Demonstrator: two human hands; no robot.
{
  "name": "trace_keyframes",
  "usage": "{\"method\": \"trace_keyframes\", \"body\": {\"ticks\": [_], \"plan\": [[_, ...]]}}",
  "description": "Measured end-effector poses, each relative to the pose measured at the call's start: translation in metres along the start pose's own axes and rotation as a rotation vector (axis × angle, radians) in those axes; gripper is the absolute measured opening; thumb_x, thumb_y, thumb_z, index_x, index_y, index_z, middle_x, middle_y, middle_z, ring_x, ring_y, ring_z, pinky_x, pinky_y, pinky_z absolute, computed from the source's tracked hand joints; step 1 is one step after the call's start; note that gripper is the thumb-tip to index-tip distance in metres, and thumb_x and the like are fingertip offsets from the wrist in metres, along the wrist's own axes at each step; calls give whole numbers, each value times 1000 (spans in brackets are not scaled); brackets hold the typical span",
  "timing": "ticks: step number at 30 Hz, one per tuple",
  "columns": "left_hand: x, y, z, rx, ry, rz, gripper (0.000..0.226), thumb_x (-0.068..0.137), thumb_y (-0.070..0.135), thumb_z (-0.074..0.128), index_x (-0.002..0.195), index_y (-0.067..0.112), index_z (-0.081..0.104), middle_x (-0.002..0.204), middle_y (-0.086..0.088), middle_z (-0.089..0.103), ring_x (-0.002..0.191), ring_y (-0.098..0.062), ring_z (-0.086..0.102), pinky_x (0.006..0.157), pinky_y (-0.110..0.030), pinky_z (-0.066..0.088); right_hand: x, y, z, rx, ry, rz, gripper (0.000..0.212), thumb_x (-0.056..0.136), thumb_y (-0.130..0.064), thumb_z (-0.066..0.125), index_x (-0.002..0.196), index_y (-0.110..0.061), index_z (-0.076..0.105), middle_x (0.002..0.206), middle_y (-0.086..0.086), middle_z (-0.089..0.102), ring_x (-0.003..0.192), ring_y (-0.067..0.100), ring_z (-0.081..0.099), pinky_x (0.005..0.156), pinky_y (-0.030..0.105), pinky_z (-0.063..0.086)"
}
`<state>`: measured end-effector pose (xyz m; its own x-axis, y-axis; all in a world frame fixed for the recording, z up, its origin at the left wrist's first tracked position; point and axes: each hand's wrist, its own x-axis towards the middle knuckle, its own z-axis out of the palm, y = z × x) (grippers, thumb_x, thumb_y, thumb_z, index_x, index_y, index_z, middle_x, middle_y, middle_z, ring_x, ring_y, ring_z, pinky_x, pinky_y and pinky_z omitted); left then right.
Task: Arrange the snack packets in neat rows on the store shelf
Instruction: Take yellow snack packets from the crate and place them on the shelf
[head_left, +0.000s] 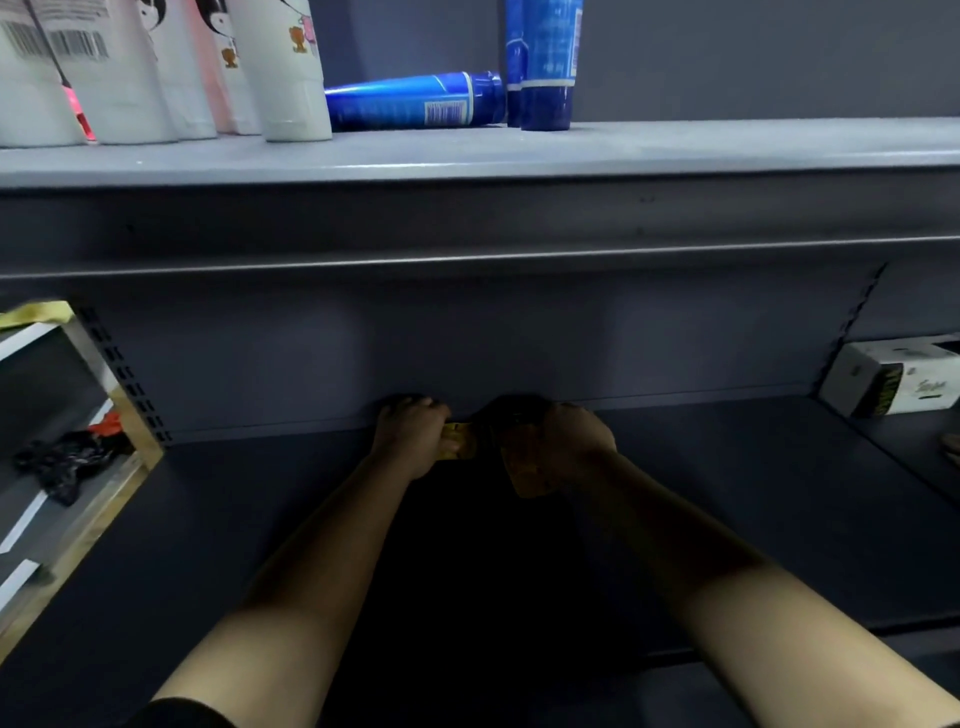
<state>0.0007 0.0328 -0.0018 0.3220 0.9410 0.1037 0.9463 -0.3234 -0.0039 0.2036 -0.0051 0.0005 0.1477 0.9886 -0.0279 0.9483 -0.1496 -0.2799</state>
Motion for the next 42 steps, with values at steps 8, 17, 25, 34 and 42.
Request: {"method": "trace_keyframes", "body": {"ticks": [8, 17, 25, 34, 42], "plan": [[2, -2, -2, -99, -74, -60, 53, 85, 46, 66, 123, 12, 52, 127, -10, 43, 120, -30, 46, 99, -42, 39, -4, -1, -9, 152, -25, -3, 40, 93, -30, 53, 124, -5, 53, 123, 14, 62, 110, 33, 61, 82, 35, 50], [-6, -1, -21, -359, 5, -77, 55, 67, 32, 85, 113, 16, 58, 115, -5, 62, 109, -27, 56, 91, -41, 46, -13, -12, -27, 297, 45, -78, 36, 90, -35, 61, 119, -15, 54, 106, 9, 67, 96, 28, 66, 79, 38, 55], [-34, -1, -55, -432, 167, -89, 46, 73, 26, 81, 111, 15, 57, 109, -6, 66, 101, -24, 59, 82, -31, 42, -30, -18, -48, 264, 86, -227, 35, 86, -41, 65, 114, -20, 67, 110, 7, 71, 98, 28, 66, 79, 38, 55], [-108, 1, -76, -150, 206, -207, 40, 78, 39, 73, 110, 28, 53, 107, 6, 67, 108, -18, 58, 93, -37, 26, -72, -27, -49, 184, 43, -361, 33, 87, -43, 60, 112, -22, 66, 109, 9, 69, 100, 31, 65, 75, 33, 51], [-212, 1, -78, 3, 166, -452, 36, 87, 33, 60, 120, 25, 47, 114, -2, 66, 108, -28, 60, 102, -43, 25, -130, -55, -18, 149, 15, -540, 26, 81, -20, 57, 105, -24, 64, 105, 7, 69, 100, 32, 64, 74, 32, 46]]}}
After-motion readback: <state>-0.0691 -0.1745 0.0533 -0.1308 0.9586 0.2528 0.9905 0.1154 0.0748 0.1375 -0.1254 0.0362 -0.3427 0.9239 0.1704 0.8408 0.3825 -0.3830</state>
